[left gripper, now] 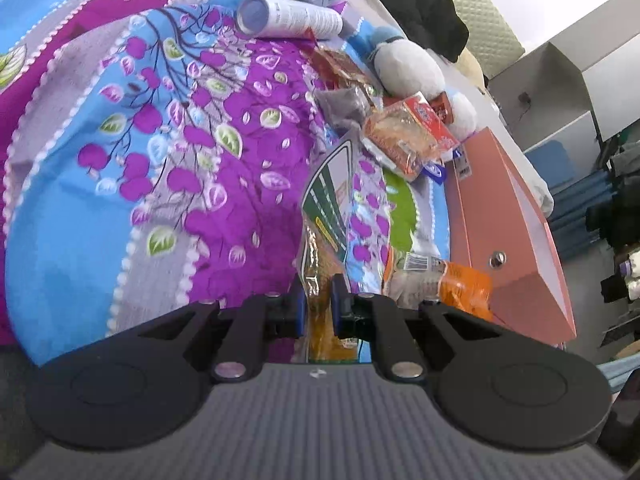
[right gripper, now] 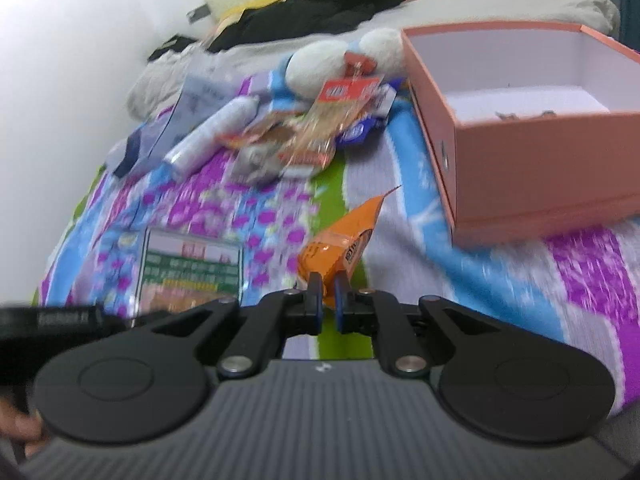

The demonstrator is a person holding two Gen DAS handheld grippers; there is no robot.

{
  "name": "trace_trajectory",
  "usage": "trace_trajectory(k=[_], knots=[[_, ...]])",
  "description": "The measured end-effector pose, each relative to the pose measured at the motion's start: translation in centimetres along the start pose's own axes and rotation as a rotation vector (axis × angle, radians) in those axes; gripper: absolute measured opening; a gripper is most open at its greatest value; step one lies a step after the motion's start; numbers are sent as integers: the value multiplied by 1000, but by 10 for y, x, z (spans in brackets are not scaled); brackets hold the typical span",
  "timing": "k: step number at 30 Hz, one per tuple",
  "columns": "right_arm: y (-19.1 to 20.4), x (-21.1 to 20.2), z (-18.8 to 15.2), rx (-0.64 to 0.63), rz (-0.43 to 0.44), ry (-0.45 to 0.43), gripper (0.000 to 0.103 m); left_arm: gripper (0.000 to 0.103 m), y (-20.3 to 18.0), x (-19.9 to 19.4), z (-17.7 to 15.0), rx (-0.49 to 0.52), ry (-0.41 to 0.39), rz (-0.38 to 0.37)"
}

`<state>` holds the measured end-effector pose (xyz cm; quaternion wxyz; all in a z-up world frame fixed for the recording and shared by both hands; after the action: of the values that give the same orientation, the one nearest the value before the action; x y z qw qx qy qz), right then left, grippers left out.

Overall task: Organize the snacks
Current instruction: 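Lift the orange-and-clear bag with the right gripper while the left gripper holds the green bag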

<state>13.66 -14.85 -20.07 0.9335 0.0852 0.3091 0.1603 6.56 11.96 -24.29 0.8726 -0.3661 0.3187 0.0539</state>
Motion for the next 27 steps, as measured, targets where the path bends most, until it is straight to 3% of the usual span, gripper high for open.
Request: trace_trajectory(k=[6,7,10,11,16,18,19,27], knots=[[1,-9,-15,-19,53,75,13,14,-5,-4,-6,27,13,2],[1,-8,-15,-26,51,85,18,14,-6,-4,-6,30,14,1],[-2,-6,-13,-69,37,96,59,14,-7,-2,-5,37,31,2],[-4,-7,-13,-80,36,84,66,14,-8,-1,-4,41,35,2],[-8,-5,-13,-201,0,72,68,14,-8,6,1,50,58,7],[-6,1,-13,-278,11,84,73,14,-9,7,2,55,66,9],[-5,3,-13,-311,26,91,81,14,-9,7,2,59,70,9],[12,27,-16,-555,89,146,81,14,-12,9,4,80,91,15]])
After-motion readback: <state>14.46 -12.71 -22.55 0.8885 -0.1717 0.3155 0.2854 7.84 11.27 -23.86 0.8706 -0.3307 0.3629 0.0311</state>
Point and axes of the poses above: each gripper's, at about its wrist camera, not at the fingertips, and x roughly the way its jaws point, y to its left, z to its top, the point moved 1 cm from there along x, roughly the way its jaws point, and after that the axes turned 10 degrees about -y, right-handed, at the moved point
